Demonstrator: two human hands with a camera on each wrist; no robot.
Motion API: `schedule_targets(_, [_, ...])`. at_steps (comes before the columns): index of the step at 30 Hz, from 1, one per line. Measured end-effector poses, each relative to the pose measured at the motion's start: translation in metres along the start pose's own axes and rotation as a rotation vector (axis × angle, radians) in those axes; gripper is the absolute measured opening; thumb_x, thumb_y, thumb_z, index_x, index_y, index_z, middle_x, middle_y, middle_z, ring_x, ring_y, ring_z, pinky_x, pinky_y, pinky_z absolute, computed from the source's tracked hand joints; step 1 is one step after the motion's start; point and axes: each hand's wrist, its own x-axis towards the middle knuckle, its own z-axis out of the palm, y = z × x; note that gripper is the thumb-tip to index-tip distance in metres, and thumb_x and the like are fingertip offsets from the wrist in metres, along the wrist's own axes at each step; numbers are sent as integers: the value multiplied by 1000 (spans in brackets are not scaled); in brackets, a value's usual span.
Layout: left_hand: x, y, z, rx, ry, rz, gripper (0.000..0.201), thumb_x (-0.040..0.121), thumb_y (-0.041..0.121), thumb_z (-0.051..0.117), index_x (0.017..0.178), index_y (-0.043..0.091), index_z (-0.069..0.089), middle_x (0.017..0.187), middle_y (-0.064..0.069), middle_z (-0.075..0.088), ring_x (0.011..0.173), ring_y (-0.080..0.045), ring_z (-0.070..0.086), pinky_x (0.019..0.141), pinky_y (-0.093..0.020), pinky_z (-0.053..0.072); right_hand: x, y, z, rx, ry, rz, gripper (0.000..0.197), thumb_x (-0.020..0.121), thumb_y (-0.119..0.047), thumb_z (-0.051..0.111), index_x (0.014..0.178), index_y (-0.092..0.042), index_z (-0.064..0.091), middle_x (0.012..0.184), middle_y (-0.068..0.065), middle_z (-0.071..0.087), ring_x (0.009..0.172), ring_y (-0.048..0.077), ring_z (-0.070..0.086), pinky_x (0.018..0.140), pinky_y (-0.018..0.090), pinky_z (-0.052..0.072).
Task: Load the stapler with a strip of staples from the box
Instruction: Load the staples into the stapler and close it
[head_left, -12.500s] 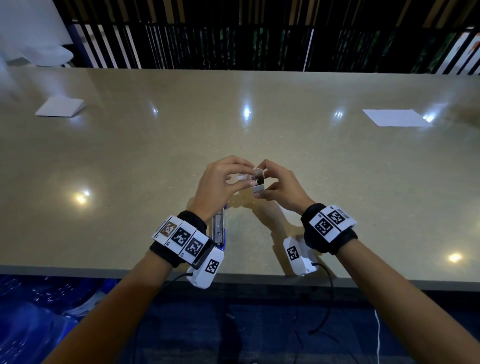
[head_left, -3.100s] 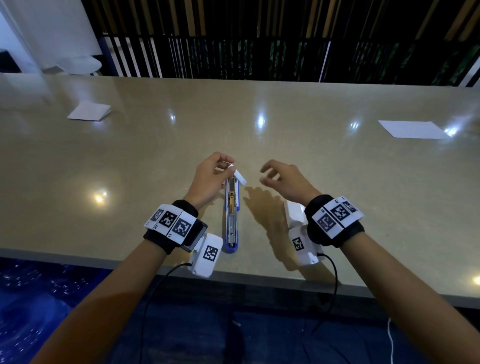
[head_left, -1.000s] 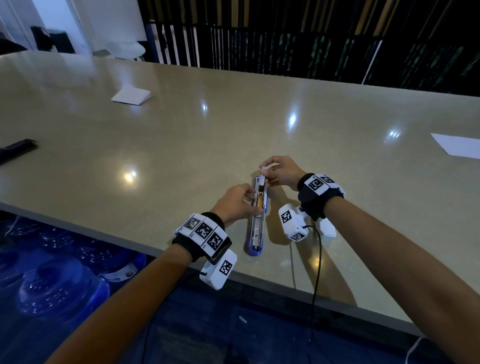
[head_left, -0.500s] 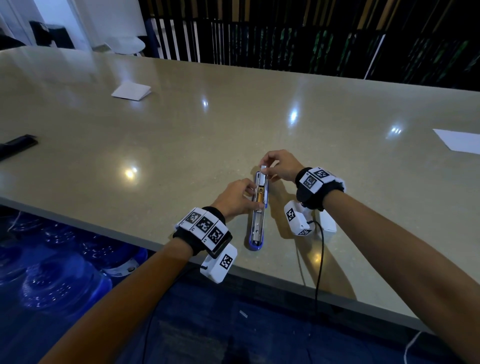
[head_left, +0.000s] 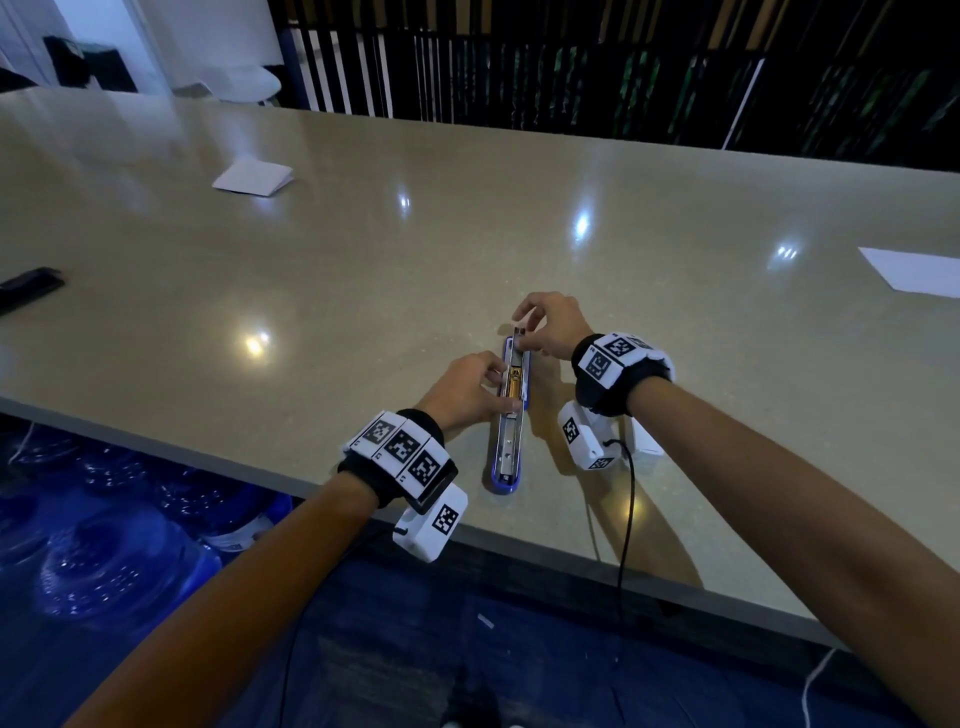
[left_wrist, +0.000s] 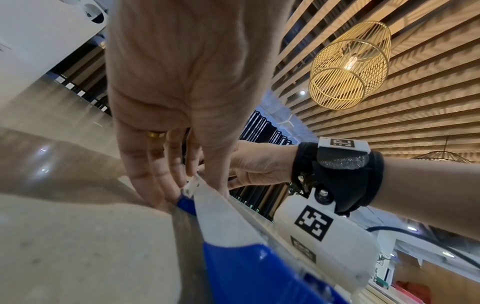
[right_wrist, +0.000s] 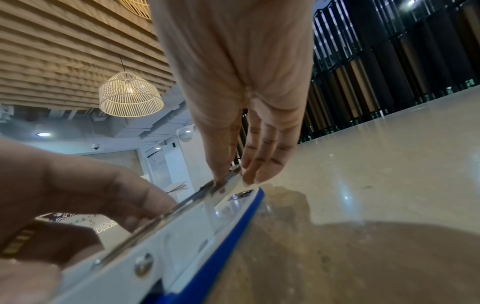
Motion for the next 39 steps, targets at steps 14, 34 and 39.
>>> schedule_targets(14, [-45,-15,-15,670,-423,499,44,78,22,67,120,34,56,153,7,17,137,-21,20,110,-41,31,0,6,1,48,-62,24,30,81,-5,71,109,5,66,110,24,68,94,32,65,72,31,57])
schedule_targets(34, [27,5,-9,146,163,345,46,88,24,65,129,8,52,126,-12,54,108,-26,59,94,-41,51,-17,2,-16,259,-146,223,45,101,-30,36,119,3,62,116,17,66,81,29,64,66,28,54])
schedule_targets(39, [35,-3,-2,229,138,351,59,91,23,61,145,13,40,140,-6,42,122,-26,52,104,-40,45,-27,4,-33,298,62,278,50,102,-34,29,125,1,55,122,20,63,71,29,61,56,27,47])
